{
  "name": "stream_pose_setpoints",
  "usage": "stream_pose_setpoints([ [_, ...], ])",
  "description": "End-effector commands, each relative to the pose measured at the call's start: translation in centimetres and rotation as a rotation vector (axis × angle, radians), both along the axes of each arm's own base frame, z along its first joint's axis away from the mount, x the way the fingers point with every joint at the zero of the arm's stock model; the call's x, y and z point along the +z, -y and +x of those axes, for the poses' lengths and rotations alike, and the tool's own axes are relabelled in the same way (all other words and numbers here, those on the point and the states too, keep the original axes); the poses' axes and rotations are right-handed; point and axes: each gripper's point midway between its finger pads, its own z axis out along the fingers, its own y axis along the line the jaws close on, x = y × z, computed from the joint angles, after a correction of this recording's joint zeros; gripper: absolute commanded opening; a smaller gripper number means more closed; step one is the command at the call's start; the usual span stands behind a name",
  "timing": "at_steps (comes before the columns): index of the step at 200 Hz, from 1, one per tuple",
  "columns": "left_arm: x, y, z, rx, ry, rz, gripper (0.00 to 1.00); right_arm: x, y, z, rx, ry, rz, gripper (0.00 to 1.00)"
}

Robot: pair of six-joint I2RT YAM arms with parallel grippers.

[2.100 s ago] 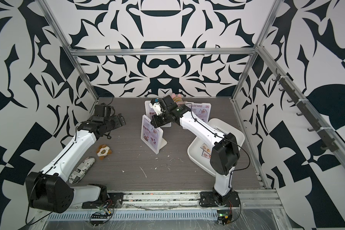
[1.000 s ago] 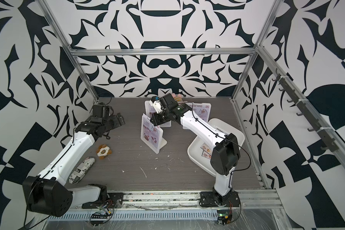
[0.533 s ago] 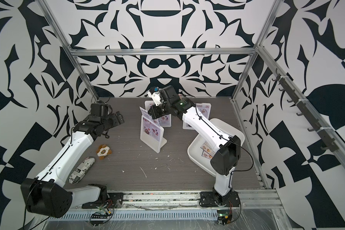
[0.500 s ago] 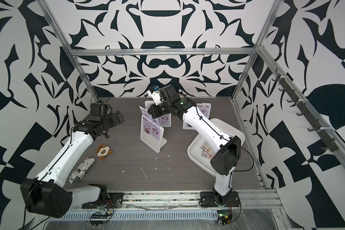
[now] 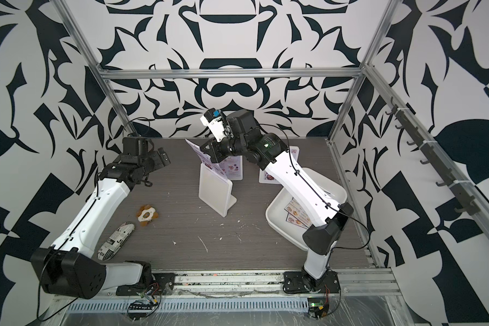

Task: Replace the menus in the menu holders
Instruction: Take out the menu from the menu holder, then place the menu at the center of the board.

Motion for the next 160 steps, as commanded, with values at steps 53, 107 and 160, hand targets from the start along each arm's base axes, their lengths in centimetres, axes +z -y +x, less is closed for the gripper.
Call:
stream_pose_setpoints([
  [53,0.1,-5.3,-0.1,0.230,0.013,-0.005,1.00,3.7,-4.0,-8.2,0.276,0.029,0.126,0.00],
  [107,-2.3,-8.5,-0.7,0.335,-0.115,-0.085,0.99,1.9,-5.8,-9.9,0.368,-0.075,0.170,0.00],
  [160,-1.8,-9.2,-2.2,0.361,-0.151,-0.038,0.99,-9.3,-9.7,-7.0,0.354,-0.245,0.052,0.00],
])
